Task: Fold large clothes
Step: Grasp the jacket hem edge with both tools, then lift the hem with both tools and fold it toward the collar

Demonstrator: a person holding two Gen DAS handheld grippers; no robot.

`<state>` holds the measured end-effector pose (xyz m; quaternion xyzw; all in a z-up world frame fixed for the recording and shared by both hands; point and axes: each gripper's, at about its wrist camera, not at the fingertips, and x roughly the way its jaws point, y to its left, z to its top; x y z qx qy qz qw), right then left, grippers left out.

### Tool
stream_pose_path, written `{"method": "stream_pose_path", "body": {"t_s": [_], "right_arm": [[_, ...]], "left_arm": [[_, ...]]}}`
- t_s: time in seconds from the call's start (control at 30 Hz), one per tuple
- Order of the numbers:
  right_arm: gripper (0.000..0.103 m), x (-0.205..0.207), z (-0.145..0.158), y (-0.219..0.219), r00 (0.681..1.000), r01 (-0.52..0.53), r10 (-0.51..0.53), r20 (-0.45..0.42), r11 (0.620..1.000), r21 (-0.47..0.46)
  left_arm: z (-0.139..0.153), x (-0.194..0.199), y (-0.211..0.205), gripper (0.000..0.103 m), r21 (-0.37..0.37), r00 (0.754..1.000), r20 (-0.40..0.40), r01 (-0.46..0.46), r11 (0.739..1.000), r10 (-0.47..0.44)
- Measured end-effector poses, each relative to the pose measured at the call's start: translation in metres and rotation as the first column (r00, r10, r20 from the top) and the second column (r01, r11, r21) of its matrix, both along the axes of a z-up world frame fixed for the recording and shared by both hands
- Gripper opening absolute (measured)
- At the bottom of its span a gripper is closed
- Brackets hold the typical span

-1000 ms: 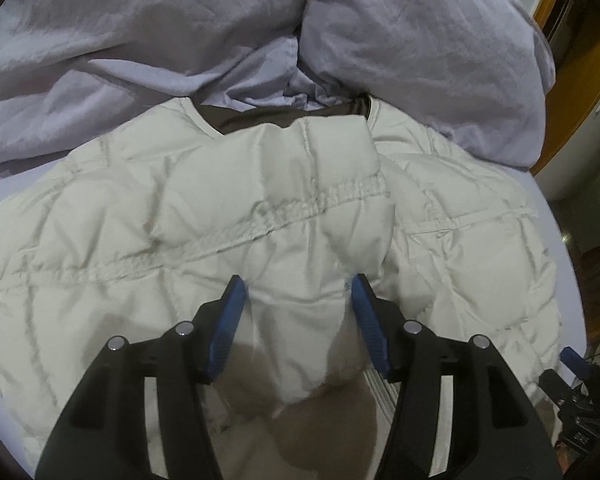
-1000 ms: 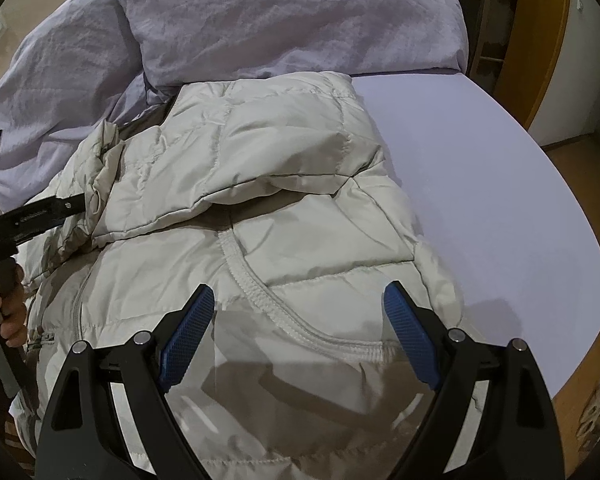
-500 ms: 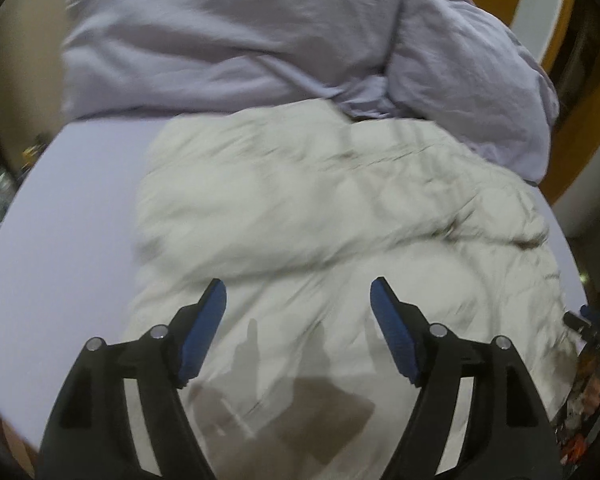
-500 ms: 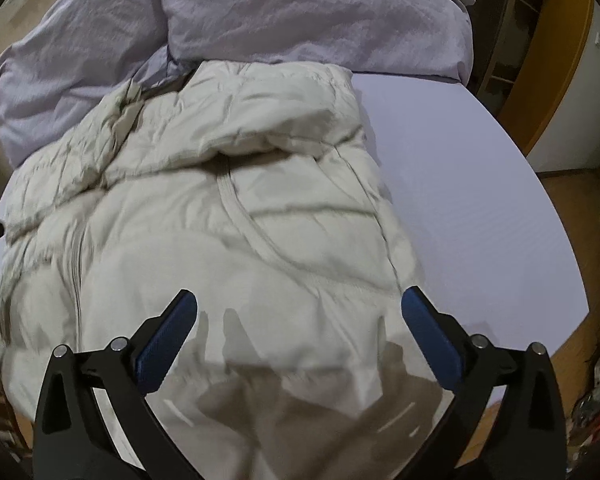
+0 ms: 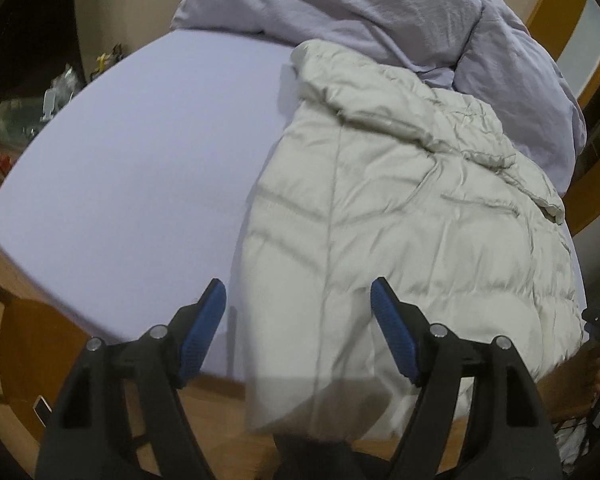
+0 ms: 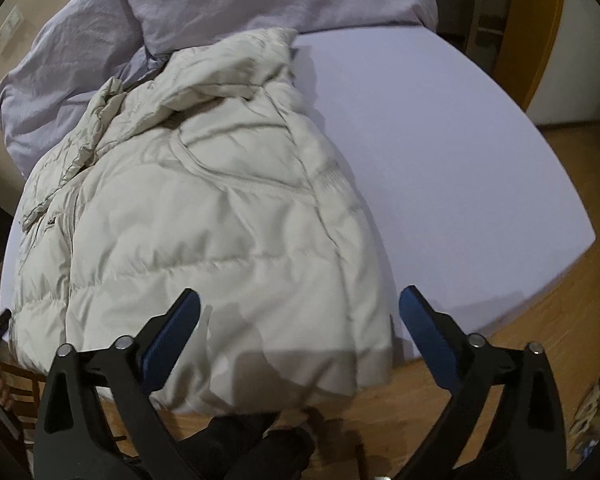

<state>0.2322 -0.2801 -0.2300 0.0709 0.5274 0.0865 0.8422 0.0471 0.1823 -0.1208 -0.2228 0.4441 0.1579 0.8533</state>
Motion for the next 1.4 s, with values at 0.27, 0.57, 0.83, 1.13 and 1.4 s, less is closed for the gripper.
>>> {"method": "stream_pose_path", "body": {"t_s": [0.27,0.57,0.83,1.13,1.4], "right_arm": [[0.087,-0.006,-0.022,-0.012,0.998,0.014,-0.010,-0.065,0.998,0.056],[0.053,-0.010,-0.024,-0.004,0.999,-0.021,0.024,-0.038,0.997,0.077],[0.015,-0.013,-0.009,-0.011,1.000,-0.027,0.026,0.016,0.992,0.119],[0.013,-0.003,0.035,-0.006,0.988,-0.056,0.035,0.148,0.989,0.137],[0.012,0.029,0.074,0.010,0.970,-0.072,0.035,0.240,0.986,0.148]], "left_arm": [[-0.018,-0.010,0.000,0.074,-0.065,1.000,-0.001,-0.025,0.998,0.025],[-0.019,-0.011,-0.008,0.047,-0.095,1.000,0.018,-0.007,0.995,0.009],[-0.005,-0.013,-0.016,0.016,-0.094,0.998,0.063,-0.007,0.996,0.013],[0.036,-0.004,-0.020,0.011,-0.029,0.992,0.126,0.007,1.000,-0.003],[0.086,0.028,-0.013,0.011,0.044,0.979,0.201,0.011,0.999,-0.020]]}}
